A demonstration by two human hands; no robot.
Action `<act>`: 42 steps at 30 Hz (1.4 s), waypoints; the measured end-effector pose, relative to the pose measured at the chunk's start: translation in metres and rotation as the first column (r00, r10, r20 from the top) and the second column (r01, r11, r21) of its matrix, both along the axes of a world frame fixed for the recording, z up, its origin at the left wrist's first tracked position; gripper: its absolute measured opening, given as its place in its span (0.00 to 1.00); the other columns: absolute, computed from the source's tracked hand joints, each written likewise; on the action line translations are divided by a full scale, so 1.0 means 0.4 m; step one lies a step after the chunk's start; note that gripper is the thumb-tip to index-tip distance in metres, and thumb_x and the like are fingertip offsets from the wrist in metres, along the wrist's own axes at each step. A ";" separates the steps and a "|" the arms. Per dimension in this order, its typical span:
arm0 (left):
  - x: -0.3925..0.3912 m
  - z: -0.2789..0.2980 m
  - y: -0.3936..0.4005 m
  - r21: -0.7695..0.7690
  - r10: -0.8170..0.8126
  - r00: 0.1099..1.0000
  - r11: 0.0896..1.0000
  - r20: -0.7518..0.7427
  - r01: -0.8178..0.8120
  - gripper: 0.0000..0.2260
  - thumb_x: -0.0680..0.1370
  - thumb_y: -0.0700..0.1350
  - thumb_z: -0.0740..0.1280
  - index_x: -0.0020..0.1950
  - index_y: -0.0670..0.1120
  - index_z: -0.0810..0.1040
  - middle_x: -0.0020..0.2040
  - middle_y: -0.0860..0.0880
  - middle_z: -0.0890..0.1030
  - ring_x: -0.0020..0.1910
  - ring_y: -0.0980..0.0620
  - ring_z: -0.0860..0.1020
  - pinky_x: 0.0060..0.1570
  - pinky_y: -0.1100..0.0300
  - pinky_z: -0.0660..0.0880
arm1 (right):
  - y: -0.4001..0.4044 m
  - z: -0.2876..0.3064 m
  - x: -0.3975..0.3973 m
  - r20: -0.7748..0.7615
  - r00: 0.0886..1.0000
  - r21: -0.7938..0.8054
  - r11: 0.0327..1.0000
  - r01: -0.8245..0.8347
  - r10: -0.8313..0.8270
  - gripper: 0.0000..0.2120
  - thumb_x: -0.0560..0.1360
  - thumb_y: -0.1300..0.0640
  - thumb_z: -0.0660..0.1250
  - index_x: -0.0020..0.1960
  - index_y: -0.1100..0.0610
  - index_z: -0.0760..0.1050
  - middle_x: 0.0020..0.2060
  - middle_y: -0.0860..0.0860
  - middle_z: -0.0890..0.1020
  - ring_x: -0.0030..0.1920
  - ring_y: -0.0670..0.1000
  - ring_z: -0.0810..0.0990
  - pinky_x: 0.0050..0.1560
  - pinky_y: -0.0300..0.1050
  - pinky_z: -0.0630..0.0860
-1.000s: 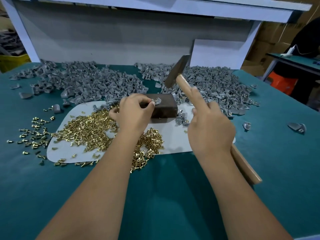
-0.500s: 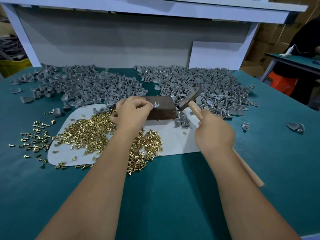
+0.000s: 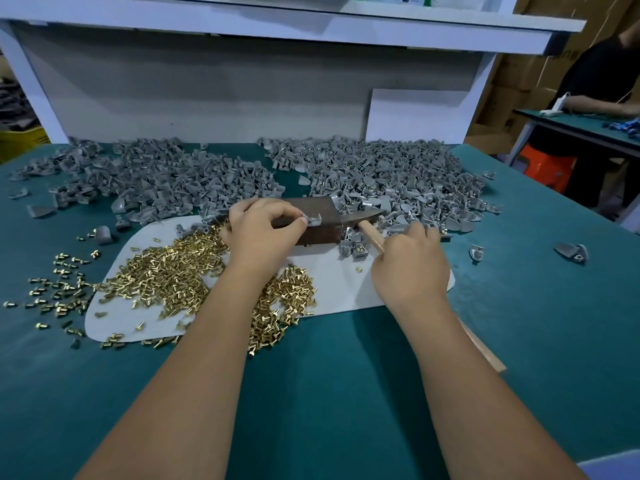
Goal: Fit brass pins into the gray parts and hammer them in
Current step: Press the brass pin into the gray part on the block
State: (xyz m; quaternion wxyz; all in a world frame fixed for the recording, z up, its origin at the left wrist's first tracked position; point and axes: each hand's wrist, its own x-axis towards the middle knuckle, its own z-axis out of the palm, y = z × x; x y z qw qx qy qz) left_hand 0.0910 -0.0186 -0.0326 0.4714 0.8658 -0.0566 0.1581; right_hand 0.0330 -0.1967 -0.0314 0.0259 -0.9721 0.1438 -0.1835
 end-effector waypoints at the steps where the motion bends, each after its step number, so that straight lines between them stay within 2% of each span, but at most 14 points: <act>1: -0.002 0.000 -0.002 0.012 -0.007 1.000 1.000 0.014 0.007 0.07 0.76 0.52 0.71 0.39 0.61 0.79 0.53 0.65 0.76 0.69 0.54 0.60 0.65 0.51 0.53 | 0.001 -0.003 0.002 0.029 0.999 0.008 1.000 -0.018 0.018 0.13 0.76 0.59 0.59 0.56 0.59 0.79 0.54 0.57 0.75 0.56 0.59 0.68 0.48 0.48 0.64; 5: -0.008 0.006 -0.010 0.035 -0.058 0.996 0.998 0.069 0.056 0.06 0.76 0.52 0.72 0.40 0.62 0.79 0.49 0.67 0.77 0.68 0.56 0.60 0.59 0.56 0.50 | 0.032 0.004 0.006 0.337 0.919 0.250 0.922 -0.295 0.203 0.13 0.77 0.59 0.63 0.60 0.55 0.78 0.52 0.53 0.77 0.55 0.54 0.71 0.56 0.46 0.68; 8: -0.013 0.009 -0.017 0.080 -0.083 0.987 0.994 0.138 0.072 0.06 0.76 0.52 0.72 0.41 0.63 0.78 0.47 0.68 0.76 0.67 0.56 0.61 0.60 0.56 0.52 | 0.078 0.023 0.016 0.378 0.883 0.711 0.524 -0.470 0.279 0.16 0.77 0.59 0.64 0.65 0.52 0.75 0.49 0.50 0.79 0.48 0.48 0.78 0.50 0.43 0.76; 10: -0.016 0.009 -0.023 0.093 -0.102 0.980 0.992 0.172 0.087 0.07 0.76 0.52 0.72 0.42 0.64 0.78 0.47 0.67 0.76 0.67 0.55 0.62 0.61 0.56 0.52 | 0.088 0.034 0.030 0.358 0.889 0.839 0.319 -0.441 0.286 0.14 0.78 0.60 0.65 0.62 0.53 0.76 0.45 0.51 0.81 0.40 0.46 0.80 0.40 0.39 0.75; 13: -0.016 0.007 -0.028 0.075 -0.107 0.976 0.993 0.188 0.094 0.05 0.75 0.51 0.72 0.44 0.63 0.80 0.48 0.65 0.77 0.67 0.55 0.63 0.64 0.53 0.54 | 0.077 0.059 0.062 0.287 0.908 0.854 0.349 -0.387 0.304 0.07 0.77 0.64 0.65 0.52 0.55 0.79 0.37 0.51 0.81 0.32 0.45 0.77 0.34 0.39 0.73; 16: -0.010 0.006 -0.027 0.095 -0.058 0.985 0.995 0.162 0.043 0.06 0.76 0.51 0.72 0.52 0.58 0.83 0.51 0.63 0.77 0.67 0.53 0.63 0.64 0.53 0.56 | 0.062 0.109 0.120 0.237 0.923 0.804 0.472 -0.361 0.302 0.09 0.76 0.63 0.67 0.47 0.50 0.80 0.41 0.50 0.83 0.34 0.46 0.78 0.36 0.41 0.78; 19: -0.001 0.005 -0.019 0.048 -0.023 0.991 0.999 0.135 0.017 0.06 0.77 0.49 0.71 0.53 0.58 0.83 0.51 0.63 0.76 0.66 0.55 0.63 0.68 0.50 0.57 | 0.043 0.157 0.192 0.305 0.937 0.753 0.559 -0.347 0.170 0.19 0.77 0.61 0.65 0.66 0.47 0.72 0.61 0.49 0.77 0.40 0.44 0.78 0.35 0.34 0.75; 22: 0.004 0.002 -0.012 0.017 -0.013 0.992 1.000 0.129 0.011 0.06 0.77 0.46 0.70 0.50 0.58 0.82 0.48 0.65 0.75 0.64 0.57 0.63 0.70 0.46 0.59 | 0.048 0.133 0.235 0.142 0.988 0.638 0.758 -0.136 0.058 0.33 0.78 0.55 0.64 0.77 0.44 0.52 0.75 0.54 0.58 0.70 0.56 0.64 0.64 0.52 0.69; 24: 0.008 0.003 -0.010 0.014 -0.007 0.993 1.000 0.121 0.006 0.07 0.77 0.46 0.70 0.47 0.60 0.81 0.46 0.68 0.73 0.65 0.56 0.63 0.69 0.46 0.59 | 0.080 0.099 0.226 0.164 0.986 0.543 0.835 -0.086 -0.005 0.33 0.76 0.53 0.64 0.77 0.46 0.53 0.74 0.55 0.59 0.73 0.58 0.58 0.71 0.58 0.60; 29: 0.016 0.000 -0.010 0.046 -0.006 0.994 0.999 0.110 0.001 0.09 0.77 0.46 0.69 0.44 0.62 0.78 0.48 0.62 0.78 0.65 0.51 0.66 0.67 0.46 0.61 | 0.161 0.016 0.171 0.443 0.893 0.392 0.879 -0.271 0.077 0.22 0.74 0.57 0.65 0.67 0.50 0.68 0.63 0.52 0.69 0.63 0.53 0.65 0.65 0.49 0.62; 33: 0.029 -0.003 0.005 0.085 0.163 0.981 0.981 0.102 -0.172 0.07 0.79 0.49 0.65 0.51 0.57 0.83 0.54 0.57 0.82 0.61 0.49 0.70 0.59 0.51 0.61 | 0.198 -0.004 0.137 0.518 0.794 0.208 0.854 -0.476 0.317 0.18 0.73 0.61 0.64 0.62 0.55 0.74 0.56 0.52 0.73 0.58 0.52 0.69 0.59 0.49 0.68; 38: 0.041 0.004 0.082 0.089 0.387 0.922 0.918 0.013 -0.386 0.12 0.78 0.43 0.64 0.56 0.56 0.80 0.52 0.52 0.83 0.53 0.46 0.79 0.61 0.45 0.71 | 0.230 -0.012 0.112 0.463 0.706 0.166 0.730 -0.662 0.535 0.12 0.73 0.65 0.63 0.54 0.59 0.79 0.47 0.54 0.78 0.51 0.55 0.74 0.49 0.49 0.73; 40: 0.040 0.010 0.117 0.003 0.392 0.920 0.920 -0.015 -0.392 0.12 0.78 0.40 0.63 0.55 0.55 0.79 0.49 0.52 0.83 0.45 0.45 0.81 0.51 0.45 0.77 | 0.230 -0.016 0.108 0.410 0.691 0.158 0.700 -0.696 0.595 0.11 0.74 0.65 0.63 0.53 0.59 0.80 0.46 0.54 0.79 0.51 0.55 0.75 0.47 0.51 0.75; 42: 0.048 0.010 0.144 -0.081 0.388 0.920 0.917 -0.056 -0.391 0.15 0.77 0.37 0.61 0.58 0.53 0.80 0.50 0.53 0.82 0.33 0.49 0.78 0.35 0.56 0.74 | 0.227 -0.016 0.107 0.385 0.690 0.161 0.691 -0.704 0.613 0.11 0.75 0.64 0.62 0.53 0.58 0.81 0.46 0.53 0.80 0.50 0.55 0.76 0.45 0.50 0.75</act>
